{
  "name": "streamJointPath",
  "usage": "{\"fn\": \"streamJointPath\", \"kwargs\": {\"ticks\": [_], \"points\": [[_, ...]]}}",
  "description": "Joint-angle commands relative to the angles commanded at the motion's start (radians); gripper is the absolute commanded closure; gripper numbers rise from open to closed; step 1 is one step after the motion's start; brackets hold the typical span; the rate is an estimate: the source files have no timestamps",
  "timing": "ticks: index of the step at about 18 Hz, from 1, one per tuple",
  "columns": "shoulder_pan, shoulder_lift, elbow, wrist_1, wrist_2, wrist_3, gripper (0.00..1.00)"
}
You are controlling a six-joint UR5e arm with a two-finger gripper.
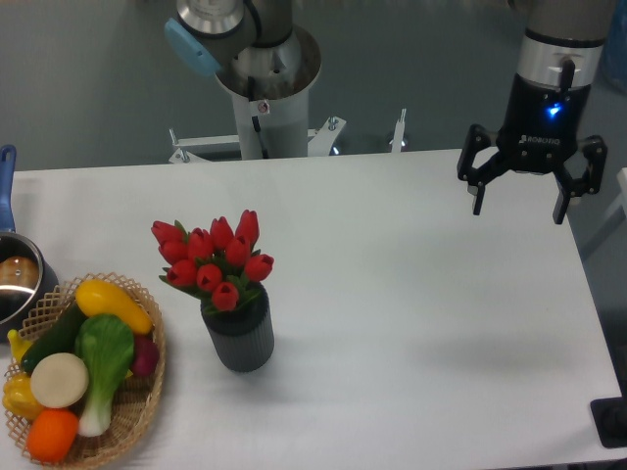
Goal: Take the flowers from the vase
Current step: 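Move the open gripper toward the red tulips in the black vase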
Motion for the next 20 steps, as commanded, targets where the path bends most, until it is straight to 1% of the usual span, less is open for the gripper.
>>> {"fn": "streamJointPath", "kwargs": {"ticks": [6,7,9,10,11,14,16,18,19,20], "points": [[0.002,-0.002,-0.006,0.011,-0.002,-0.003,0.0],[0.0,-0.003,-0.014,0.035,-0.002,-0.006,0.0],[0.0,-0.003,-0.053,0.139,-0.002,-0.02,0.0],[0.002,0.005,-0.08,0.175,0.0,-0.037,0.0],[0.005,0.011,-0.106,0.187,-0.002,-0.047,0.0],[0.0,0.025,-0.144,0.19,-0.008,-0.067,0.0],[-0.006,0.026,-0.15,0.195,-0.049,-0.078,0.0],[-0.006,0.028,-0.158,0.196,-0.064,-0.075,0.0],[-0.006,0.026,-0.167,0.204,-0.064,-0.069,0.0],[-0.006,0.028,-0.181,0.227,-0.066,-0.058,0.0]]}}
